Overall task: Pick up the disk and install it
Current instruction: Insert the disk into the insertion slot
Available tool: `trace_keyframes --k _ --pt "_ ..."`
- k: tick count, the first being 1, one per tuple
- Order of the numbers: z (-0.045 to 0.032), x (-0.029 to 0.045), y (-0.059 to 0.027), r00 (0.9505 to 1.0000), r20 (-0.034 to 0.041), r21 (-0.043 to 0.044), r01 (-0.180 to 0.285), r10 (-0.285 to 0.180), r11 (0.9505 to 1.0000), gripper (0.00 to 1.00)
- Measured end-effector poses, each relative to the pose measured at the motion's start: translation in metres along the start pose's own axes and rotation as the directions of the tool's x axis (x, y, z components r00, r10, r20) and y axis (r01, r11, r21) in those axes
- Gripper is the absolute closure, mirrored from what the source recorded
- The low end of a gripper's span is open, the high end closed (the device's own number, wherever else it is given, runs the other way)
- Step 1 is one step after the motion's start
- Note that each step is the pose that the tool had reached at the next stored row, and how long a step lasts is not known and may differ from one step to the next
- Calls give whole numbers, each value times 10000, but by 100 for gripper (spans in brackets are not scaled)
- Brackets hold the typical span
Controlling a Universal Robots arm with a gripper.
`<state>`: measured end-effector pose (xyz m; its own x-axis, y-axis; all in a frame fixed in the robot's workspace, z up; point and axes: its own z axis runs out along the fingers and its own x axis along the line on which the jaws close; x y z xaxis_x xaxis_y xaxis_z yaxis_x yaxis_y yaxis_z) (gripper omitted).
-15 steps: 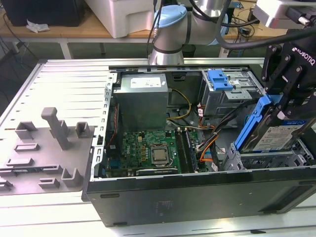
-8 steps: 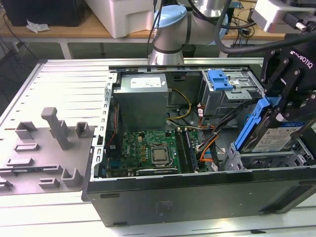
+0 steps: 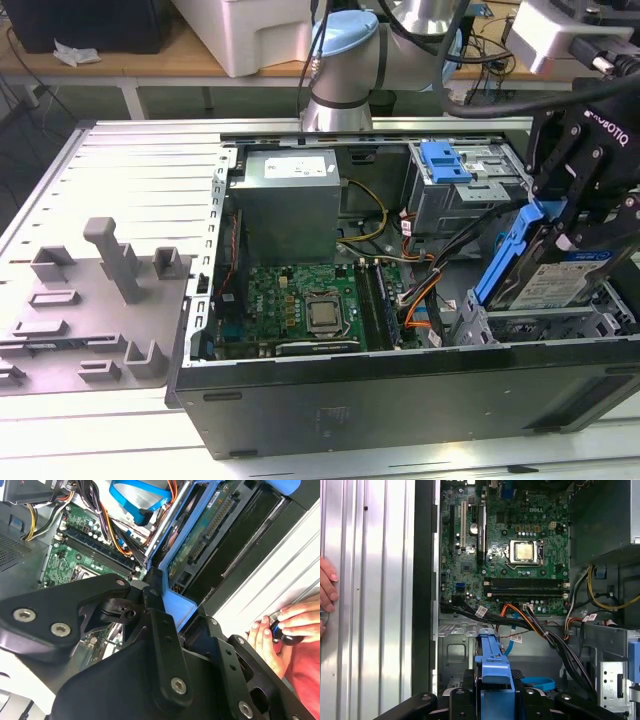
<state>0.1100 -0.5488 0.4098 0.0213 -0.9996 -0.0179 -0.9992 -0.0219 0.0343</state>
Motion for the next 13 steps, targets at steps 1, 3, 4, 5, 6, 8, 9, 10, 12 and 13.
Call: trace_keyframes --k 1,3,4,5,6,8,9,10,12,13 --pt "6 0 0 10000 0 0 0 0 10000 63" --pt "15 0 0 10000 0 -1 0 0 10000 63" --pt "20 0 -1 10000 0 0 0 0 10000 63" --pt "25 0 -1 10000 0 0 0 0 10000 63" --pt "27 1 -1 10000 -1 0 0 0 10000 63" --pt "28 1 -1 10000 -1 0 0 0 10000 63" --pt "28 1 -1 10000 0 0 0 0 10000 63" --pt "28 1 -1 10000 0 -1 0 0 10000 63" --pt "29 1 -1 10000 -1 0 0 0 10000 63" --pt "29 1 -1 10000 -1 0 0 0 10000 63"
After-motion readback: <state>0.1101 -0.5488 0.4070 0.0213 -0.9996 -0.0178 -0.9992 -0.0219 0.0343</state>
